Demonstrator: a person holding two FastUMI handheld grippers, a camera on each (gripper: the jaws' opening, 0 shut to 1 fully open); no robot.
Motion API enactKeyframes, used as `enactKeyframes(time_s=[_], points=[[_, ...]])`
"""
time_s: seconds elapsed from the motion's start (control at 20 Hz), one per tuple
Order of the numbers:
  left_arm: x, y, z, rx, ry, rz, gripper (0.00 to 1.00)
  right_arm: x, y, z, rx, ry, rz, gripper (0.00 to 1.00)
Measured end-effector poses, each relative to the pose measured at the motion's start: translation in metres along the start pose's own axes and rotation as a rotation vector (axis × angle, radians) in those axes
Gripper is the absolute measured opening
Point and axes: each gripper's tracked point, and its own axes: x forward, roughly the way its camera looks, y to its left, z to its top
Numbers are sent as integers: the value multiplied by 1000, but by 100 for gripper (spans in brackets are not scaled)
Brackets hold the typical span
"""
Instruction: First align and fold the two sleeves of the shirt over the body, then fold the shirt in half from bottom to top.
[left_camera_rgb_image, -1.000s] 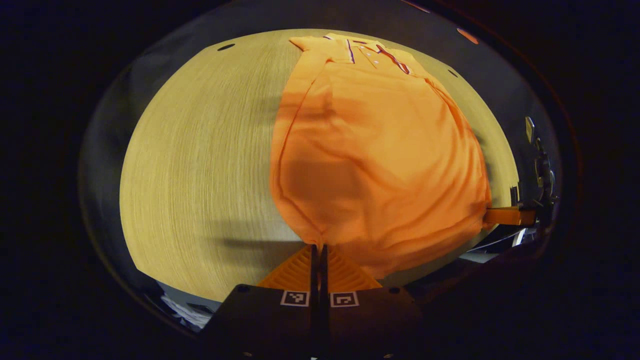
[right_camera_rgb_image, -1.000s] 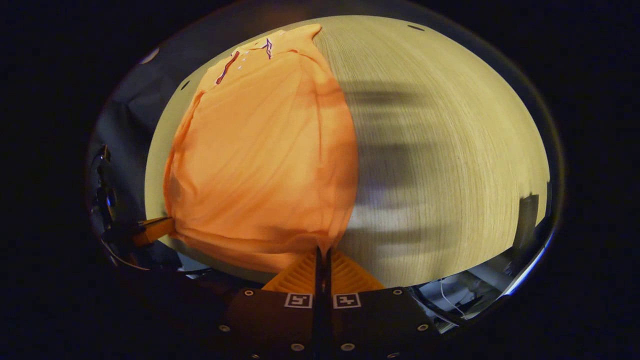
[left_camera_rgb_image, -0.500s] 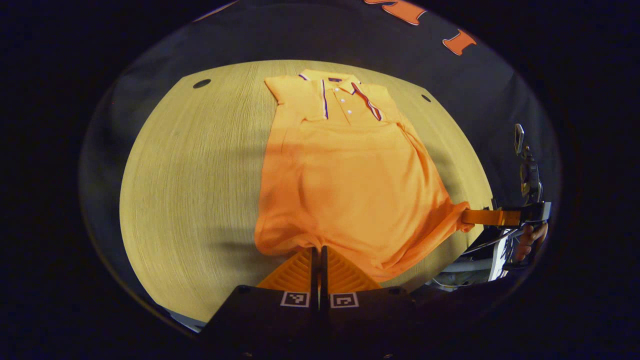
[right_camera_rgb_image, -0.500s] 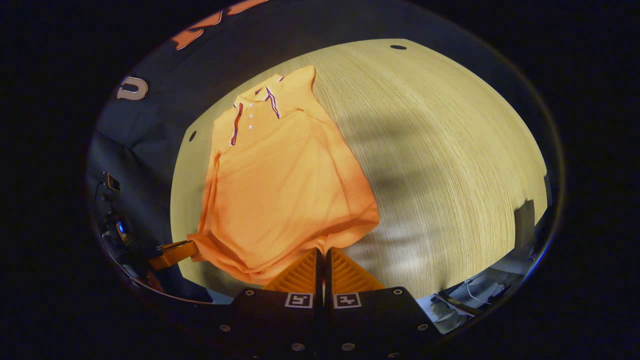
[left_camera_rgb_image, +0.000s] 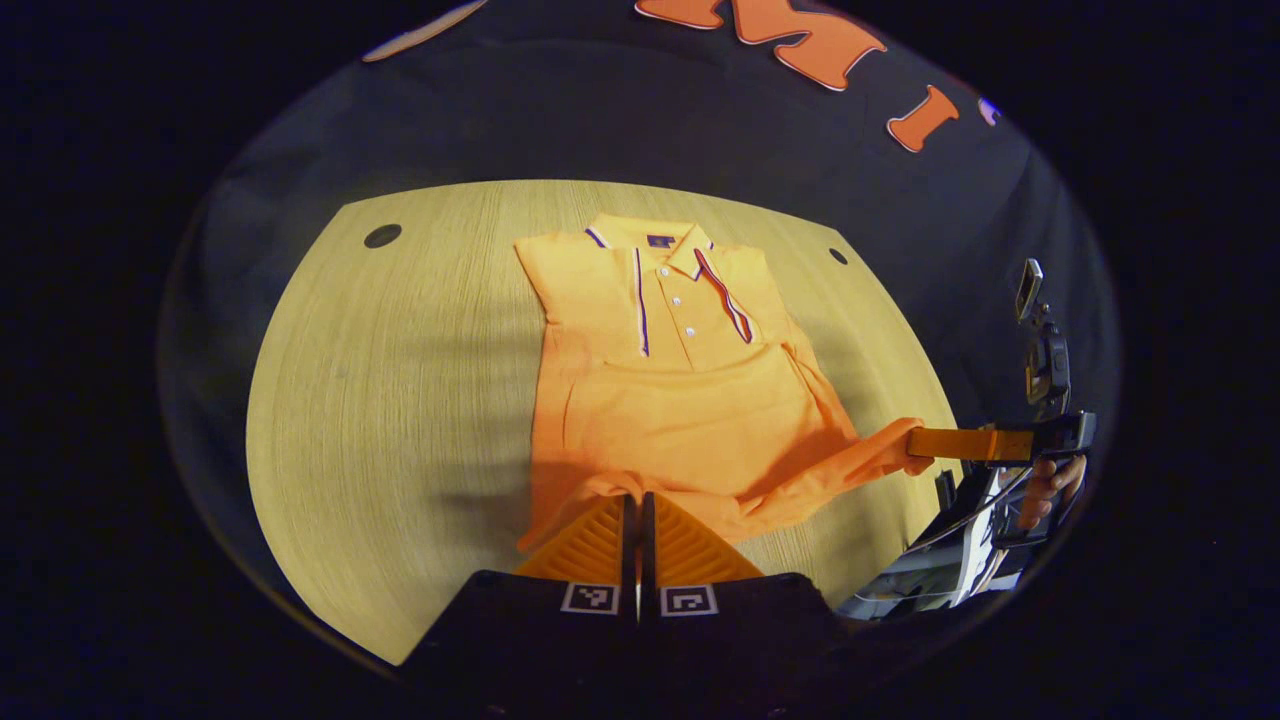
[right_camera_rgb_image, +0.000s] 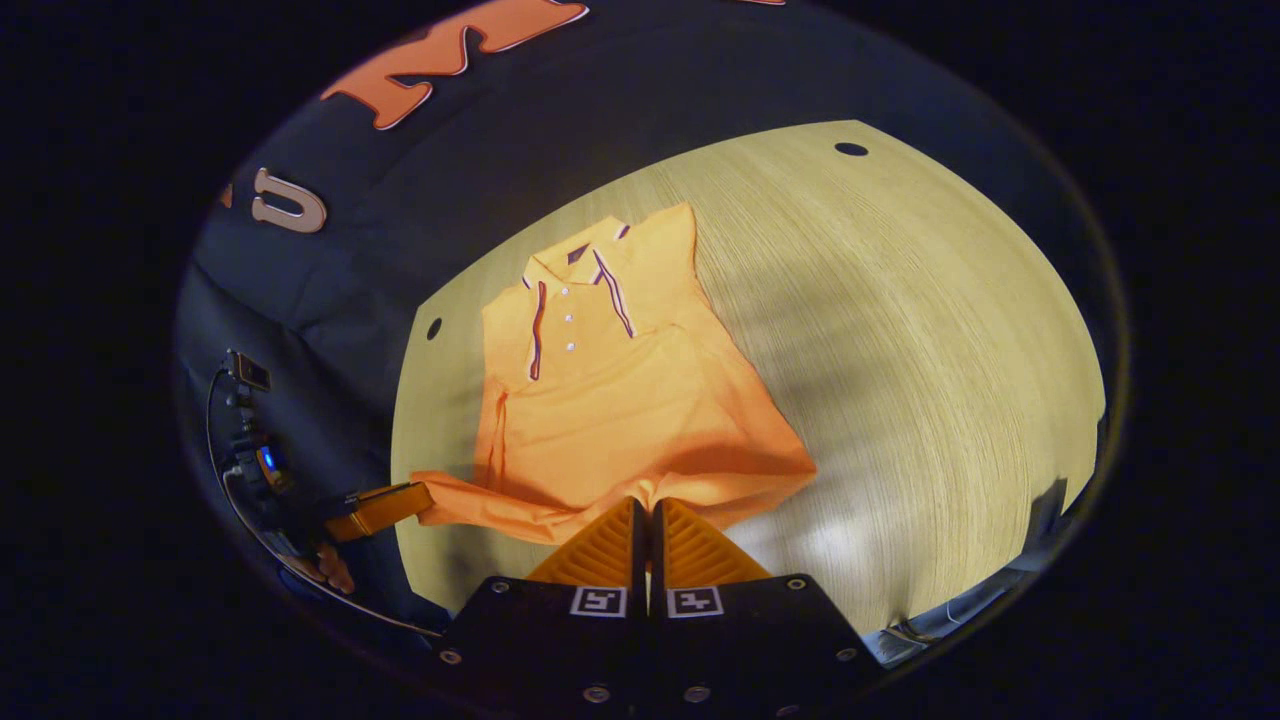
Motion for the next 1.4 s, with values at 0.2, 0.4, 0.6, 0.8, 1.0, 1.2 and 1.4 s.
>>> enactKeyframes(time_s=[0.2, 0.4, 0.6, 0.8, 1.0, 1.2, 1.4], points=[[10, 10, 51, -48, -57, 38, 1, 15, 4, 45, -10, -3, 52, 0], [25, 17, 96, -78, -99, 69, 1, 27, 3, 90, -17, -13, 86, 1], [42, 32, 138, -65, -123, 101, 1, 40, -1, 138, -16, -27, 102, 1], [68, 52, 177, -57, -139, 133, 0, 66, -5, 175, -3, -24, 117, 0], [89, 73, 210, -48, -165, 171, 0, 92, -2, 211, -22, -27, 129, 1], [111, 92, 248, -30, -203, 209, 0, 112, 8, 246, -37, -50, 147, 1], [133, 120, 269, 73, -196, 335, 2, 139, -8, 280, 6, -82, 68, 1]])
